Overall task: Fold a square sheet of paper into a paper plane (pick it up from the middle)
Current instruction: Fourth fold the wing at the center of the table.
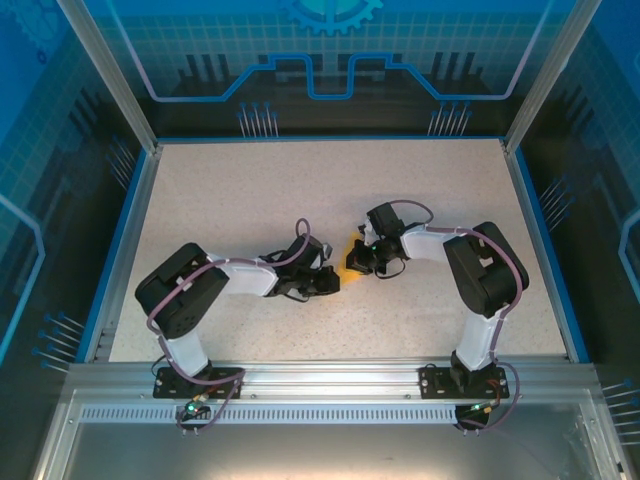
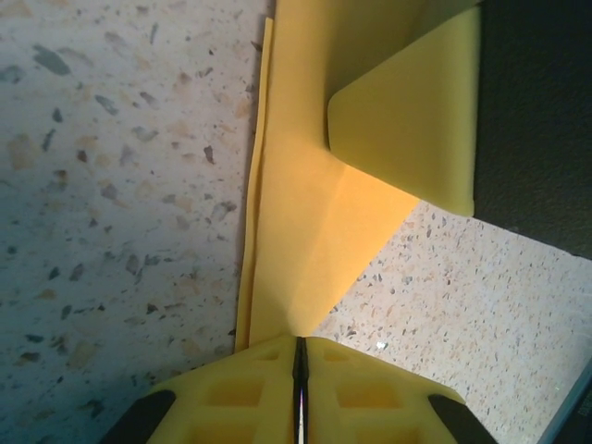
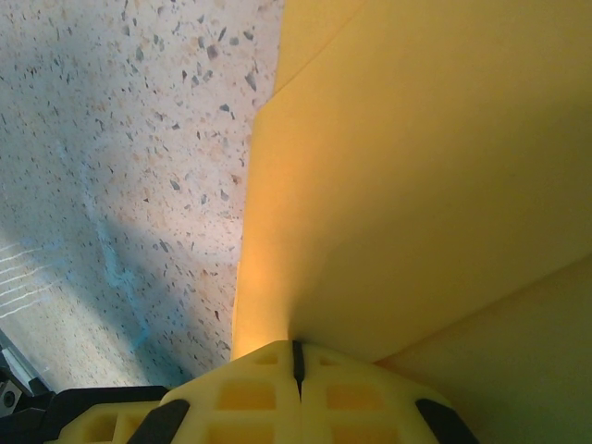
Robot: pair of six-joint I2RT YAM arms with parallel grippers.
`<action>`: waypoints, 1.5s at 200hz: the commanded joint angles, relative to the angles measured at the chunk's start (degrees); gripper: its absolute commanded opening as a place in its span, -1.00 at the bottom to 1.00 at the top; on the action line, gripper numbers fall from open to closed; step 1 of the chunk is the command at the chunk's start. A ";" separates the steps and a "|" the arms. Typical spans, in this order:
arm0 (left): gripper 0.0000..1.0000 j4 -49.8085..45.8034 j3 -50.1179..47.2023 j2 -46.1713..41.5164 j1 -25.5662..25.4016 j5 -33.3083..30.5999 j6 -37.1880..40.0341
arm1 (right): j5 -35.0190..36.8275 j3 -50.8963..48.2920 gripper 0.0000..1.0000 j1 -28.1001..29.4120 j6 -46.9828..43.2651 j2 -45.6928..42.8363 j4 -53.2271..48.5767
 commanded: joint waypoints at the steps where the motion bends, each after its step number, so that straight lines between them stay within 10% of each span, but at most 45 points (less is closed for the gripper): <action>1: -0.71 0.06 -1.40 -2.95 -0.19 0.58 -0.88 | 10.72 -2.26 -0.92 -0.47 0.50 5.72 -5.47; 300: -0.79 -1.34 -7.30 -4.64 0.42 -1.97 -2.32 | 11.31 -1.70 -0.93 -0.52 1.00 7.87 -6.37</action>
